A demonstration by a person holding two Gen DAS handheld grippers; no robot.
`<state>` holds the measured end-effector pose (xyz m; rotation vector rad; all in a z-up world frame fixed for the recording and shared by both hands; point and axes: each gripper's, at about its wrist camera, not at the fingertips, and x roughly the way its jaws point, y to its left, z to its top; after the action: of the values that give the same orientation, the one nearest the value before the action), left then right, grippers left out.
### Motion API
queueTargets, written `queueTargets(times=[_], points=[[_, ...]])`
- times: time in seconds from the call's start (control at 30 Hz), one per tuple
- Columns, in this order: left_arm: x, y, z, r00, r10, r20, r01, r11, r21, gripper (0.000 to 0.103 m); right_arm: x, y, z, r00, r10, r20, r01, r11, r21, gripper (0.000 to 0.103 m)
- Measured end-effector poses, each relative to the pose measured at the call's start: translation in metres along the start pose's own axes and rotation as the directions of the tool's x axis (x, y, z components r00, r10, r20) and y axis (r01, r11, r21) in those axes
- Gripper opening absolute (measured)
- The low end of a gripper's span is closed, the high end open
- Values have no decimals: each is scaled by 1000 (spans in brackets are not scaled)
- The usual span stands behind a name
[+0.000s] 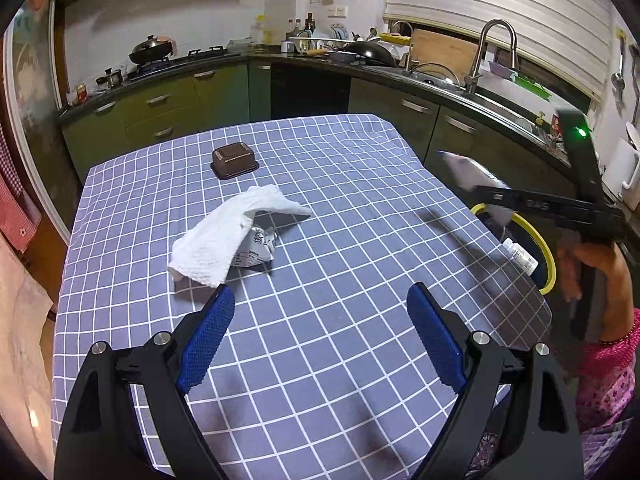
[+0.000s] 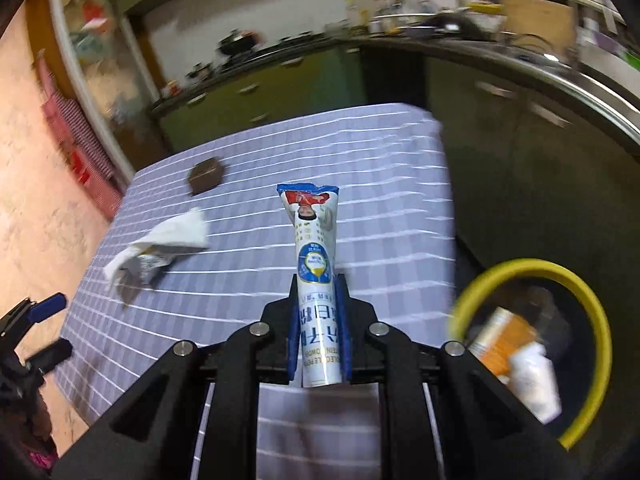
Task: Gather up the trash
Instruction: 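Carry the toothpaste tube over the bin and open the right gripper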
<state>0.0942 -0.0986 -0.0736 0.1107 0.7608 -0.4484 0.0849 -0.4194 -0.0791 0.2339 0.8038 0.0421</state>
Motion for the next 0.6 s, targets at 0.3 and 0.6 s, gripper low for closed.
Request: queueTargets(times=[0.3, 0.6], points=[[1, -9, 2, 1000, -9, -1, 9, 1000, 19, 87, -24, -103, -28, 978, -208, -22, 209, 967, 149, 15], [5, -17, 3, 1000, -13, -13, 14, 999, 36, 87, -7, -161, -49, 927, -356, -118, 373, 908, 191, 18]])
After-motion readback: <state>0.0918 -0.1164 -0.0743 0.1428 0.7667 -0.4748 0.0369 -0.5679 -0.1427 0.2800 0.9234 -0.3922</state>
